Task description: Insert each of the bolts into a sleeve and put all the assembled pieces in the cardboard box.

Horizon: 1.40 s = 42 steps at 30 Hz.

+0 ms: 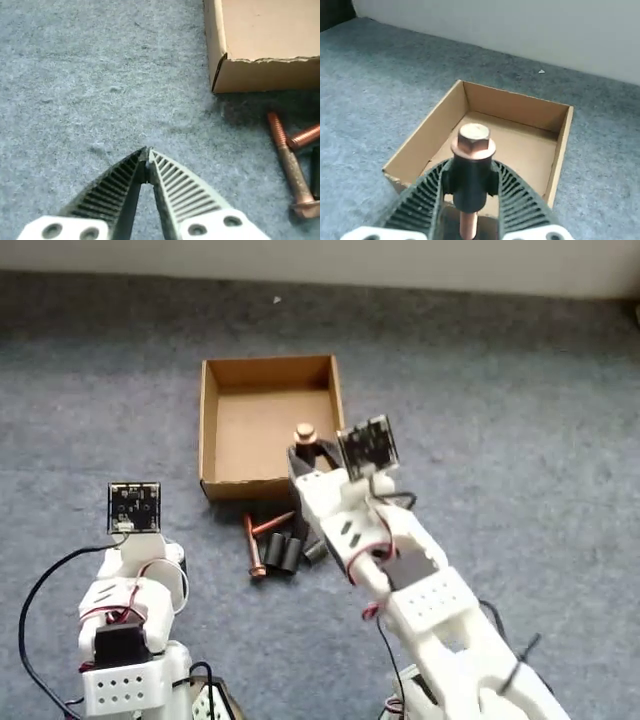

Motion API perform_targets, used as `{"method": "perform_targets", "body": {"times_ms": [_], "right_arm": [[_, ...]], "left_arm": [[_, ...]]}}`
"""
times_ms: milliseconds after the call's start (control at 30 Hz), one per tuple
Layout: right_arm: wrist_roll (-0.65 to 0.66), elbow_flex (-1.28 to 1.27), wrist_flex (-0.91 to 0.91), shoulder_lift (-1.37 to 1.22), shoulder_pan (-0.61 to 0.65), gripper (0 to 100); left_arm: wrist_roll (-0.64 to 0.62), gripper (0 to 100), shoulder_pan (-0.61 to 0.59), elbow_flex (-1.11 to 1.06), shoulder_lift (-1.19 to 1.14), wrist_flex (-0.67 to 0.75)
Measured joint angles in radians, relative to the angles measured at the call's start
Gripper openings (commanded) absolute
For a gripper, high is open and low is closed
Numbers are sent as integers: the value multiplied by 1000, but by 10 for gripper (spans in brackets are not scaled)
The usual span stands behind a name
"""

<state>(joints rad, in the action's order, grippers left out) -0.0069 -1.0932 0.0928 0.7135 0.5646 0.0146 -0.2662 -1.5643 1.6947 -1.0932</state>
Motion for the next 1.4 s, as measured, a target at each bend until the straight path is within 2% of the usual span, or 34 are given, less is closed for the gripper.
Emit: {"method": "perform_targets", "body": {"times_ms": [333, 567, 733, 933, 1067, 1233, 1400], "right_arm": [[0, 216, -242, -591, -46, 15], [0, 279, -199, -683, -52, 173], [0, 290, -55, -566, -52, 173], [-17, 290, 278, -316, -51, 173], [-166, 290, 486, -199, -35, 173], [-387, 290, 710, -183, -2, 173], [-512, 296, 796, -288, 54, 173]], "left_arm": [[2, 21, 0, -2, 0, 0], [2, 21, 0, -2, 0, 0], [2, 21, 0, -2, 0, 0], [2, 21, 0, -2, 0, 0], [2, 21, 0, -2, 0, 0], [2, 21, 0, -2, 0, 0], [2, 21, 0, -2, 0, 0]]}}
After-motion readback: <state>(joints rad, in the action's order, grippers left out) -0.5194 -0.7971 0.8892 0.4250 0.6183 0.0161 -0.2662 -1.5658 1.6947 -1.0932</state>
